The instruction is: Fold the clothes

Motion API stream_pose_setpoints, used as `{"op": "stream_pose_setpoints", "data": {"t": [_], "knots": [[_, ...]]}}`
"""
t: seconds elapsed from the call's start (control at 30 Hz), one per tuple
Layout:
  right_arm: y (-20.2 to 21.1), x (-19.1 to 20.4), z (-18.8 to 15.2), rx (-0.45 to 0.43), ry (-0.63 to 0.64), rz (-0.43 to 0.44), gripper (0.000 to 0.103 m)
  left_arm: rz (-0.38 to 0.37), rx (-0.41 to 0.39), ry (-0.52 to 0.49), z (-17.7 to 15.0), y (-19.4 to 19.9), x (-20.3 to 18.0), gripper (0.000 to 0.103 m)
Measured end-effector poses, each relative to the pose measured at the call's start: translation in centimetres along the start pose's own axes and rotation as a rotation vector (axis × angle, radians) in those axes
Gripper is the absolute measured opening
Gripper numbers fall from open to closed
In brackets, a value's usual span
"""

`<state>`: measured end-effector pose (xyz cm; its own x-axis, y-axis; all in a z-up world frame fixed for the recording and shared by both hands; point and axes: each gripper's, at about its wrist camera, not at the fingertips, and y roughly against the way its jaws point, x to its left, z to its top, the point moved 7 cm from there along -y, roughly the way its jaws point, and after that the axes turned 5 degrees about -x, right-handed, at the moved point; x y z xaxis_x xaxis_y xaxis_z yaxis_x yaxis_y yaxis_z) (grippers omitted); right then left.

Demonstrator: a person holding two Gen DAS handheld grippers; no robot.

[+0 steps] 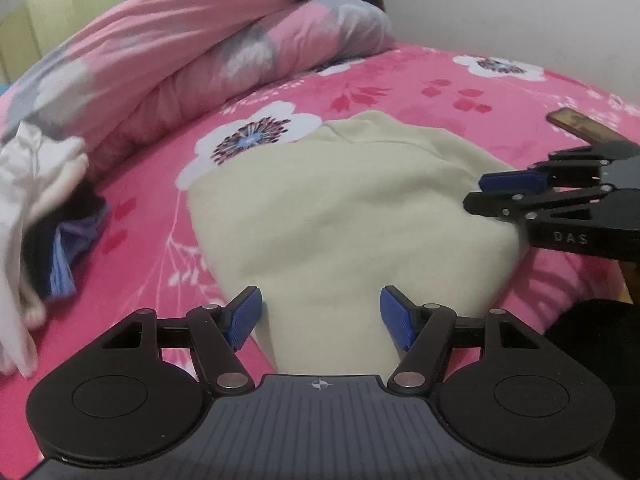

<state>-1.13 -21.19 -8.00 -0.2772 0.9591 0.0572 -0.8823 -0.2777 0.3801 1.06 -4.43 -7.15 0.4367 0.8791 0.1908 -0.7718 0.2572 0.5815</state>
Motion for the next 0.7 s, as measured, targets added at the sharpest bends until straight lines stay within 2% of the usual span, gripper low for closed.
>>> {"op": "stream_pose_setpoints", "data": {"t": [0.27, 0.37, 0.43, 0.63, 0.7], "knots": [[0.0, 0.0, 0.0, 0.004, -0.001, -0.011, 0.026, 0.012, -0.015, -0.055, 0.4, 0.9, 0.3, 0.067], [0.0, 0.1, 0.0, 0.005, 0.004, -0.013, 0.026, 0.069, -0.035, -0.095, 1.2, 2.7, 2.5, 0.067], [-0.1, 0.1, 0.0, 0.005, 0.005, -0.013, 0.026, 0.137, -0.041, -0.127, 1.6, 4.5, 5.1, 0.069], [0.0, 0.1, 0.0, 0.004, 0.004, -0.014, 0.026, 0.487, -0.009, -0.213, 1.3, 10.7, 16.0, 0.074], [0.0, 0.1, 0.0, 0.007, 0.008, -0.018, 0.026, 0.582, -0.009, -0.249, 0.9, 12.3, 18.6, 0.075]]}}
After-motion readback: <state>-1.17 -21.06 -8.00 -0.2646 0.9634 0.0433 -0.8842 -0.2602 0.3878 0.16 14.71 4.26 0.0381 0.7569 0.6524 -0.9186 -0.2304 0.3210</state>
